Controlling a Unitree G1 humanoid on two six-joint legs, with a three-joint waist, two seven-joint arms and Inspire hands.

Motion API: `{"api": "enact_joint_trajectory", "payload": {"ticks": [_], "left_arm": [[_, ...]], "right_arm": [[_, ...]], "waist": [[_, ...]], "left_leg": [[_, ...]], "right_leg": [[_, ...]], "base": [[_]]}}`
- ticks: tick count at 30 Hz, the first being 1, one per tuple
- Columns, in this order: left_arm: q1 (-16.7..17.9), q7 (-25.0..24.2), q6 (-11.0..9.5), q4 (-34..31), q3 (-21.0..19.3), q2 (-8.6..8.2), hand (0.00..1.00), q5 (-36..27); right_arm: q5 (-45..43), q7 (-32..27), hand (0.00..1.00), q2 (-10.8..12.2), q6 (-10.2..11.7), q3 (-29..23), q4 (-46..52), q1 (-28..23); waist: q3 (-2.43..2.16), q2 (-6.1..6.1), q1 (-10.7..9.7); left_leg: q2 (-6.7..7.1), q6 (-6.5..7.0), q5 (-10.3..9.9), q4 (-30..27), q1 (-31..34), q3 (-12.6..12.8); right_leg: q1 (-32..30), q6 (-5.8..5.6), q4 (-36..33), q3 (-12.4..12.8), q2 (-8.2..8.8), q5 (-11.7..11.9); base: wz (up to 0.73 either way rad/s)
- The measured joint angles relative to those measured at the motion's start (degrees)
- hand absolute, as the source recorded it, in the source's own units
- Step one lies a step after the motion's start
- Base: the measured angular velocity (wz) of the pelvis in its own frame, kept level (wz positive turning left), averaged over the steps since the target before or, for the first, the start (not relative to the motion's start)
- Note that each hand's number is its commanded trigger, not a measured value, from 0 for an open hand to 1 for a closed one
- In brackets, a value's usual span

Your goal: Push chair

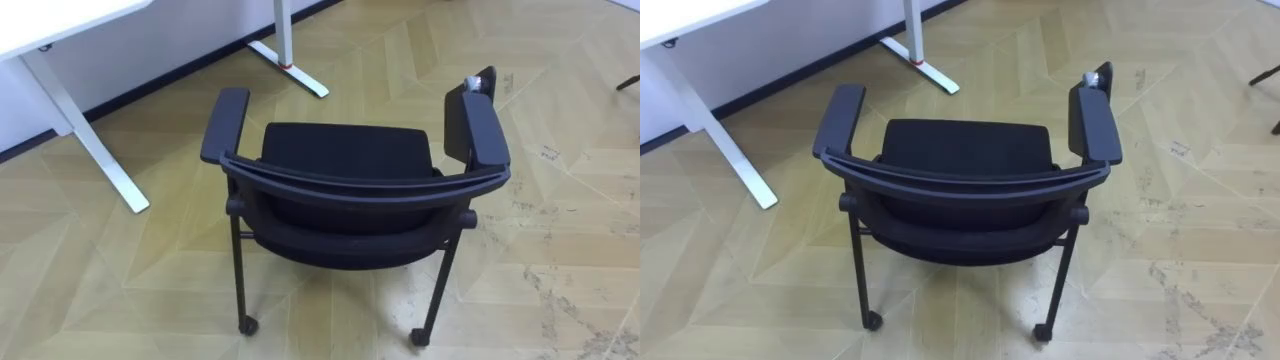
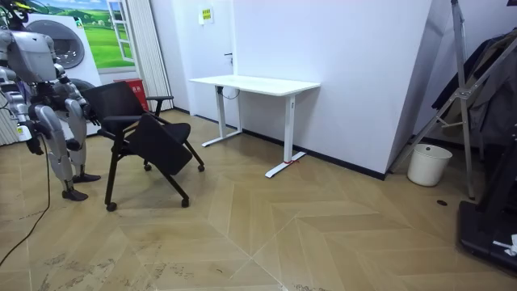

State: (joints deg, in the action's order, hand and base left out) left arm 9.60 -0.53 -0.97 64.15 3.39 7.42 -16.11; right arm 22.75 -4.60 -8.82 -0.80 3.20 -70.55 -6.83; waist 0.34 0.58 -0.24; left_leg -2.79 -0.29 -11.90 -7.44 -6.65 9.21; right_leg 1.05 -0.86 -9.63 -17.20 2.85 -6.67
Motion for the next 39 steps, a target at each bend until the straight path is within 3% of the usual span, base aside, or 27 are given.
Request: {"api": "enact_joint_trajectory", "payload": {"ticks": [9, 13, 22, 39], "left_arm": [[0.29, 0.42, 0.05, 0.02, -0.49, 0.00, 0.00, -0.09], [1.65, 0.44, 0.08, -0.07, -3.25, -0.01, 0.00, -0.02], [3.48, 2.90, 0.22, -0.05, -6.80, 0.00, 0.00, 0.05], [4.56, 5.33, 1.01, -0.04, -7.69, -0.01, 0.00, 0.04]], "right_arm": [[1.27, -0.05, 0.00, 0.09, 0.28, -0.37, -0.59, -0.10], [1.51, 0.21, 0.00, 0.52, 0.13, -2.31, -0.78, -0.69], [1.48, -0.68, 0.00, 0.56, -0.06, -2.39, -0.75, -1.50], [1.36, -2.10, 0.00, 0.61, -0.08, -4.61, -1.26, -2.09]], "waist": [[0.02, 0.03, 0.00], [-0.31, -0.19, 0.01], [-0.18, -0.31, 0.36], [-0.10, -0.37, 0.31]], "left_leg": [[0.01, 0.00, 0.00, 0.02, -0.80, 0.01], [-0.03, -0.12, -0.17, 0.05, -1.10, -0.01], [-0.04, -0.10, -0.31, 0.06, -1.17, -0.16], [-0.04, -0.09, -0.49, 0.05, -1.14, -0.53]], "right_leg": [[0.82, -0.05, 0.06, 0.18, -0.03, -0.09], [1.07, -0.07, -0.01, 0.25, -0.12, -0.26], [1.04, -0.07, -0.03, 0.42, -0.18, -0.26], [1.04, -0.11, -0.04, 1.41, -0.38, -0.43]], "base": [[0.00], [0.00], [0.00], [0.00]]}}
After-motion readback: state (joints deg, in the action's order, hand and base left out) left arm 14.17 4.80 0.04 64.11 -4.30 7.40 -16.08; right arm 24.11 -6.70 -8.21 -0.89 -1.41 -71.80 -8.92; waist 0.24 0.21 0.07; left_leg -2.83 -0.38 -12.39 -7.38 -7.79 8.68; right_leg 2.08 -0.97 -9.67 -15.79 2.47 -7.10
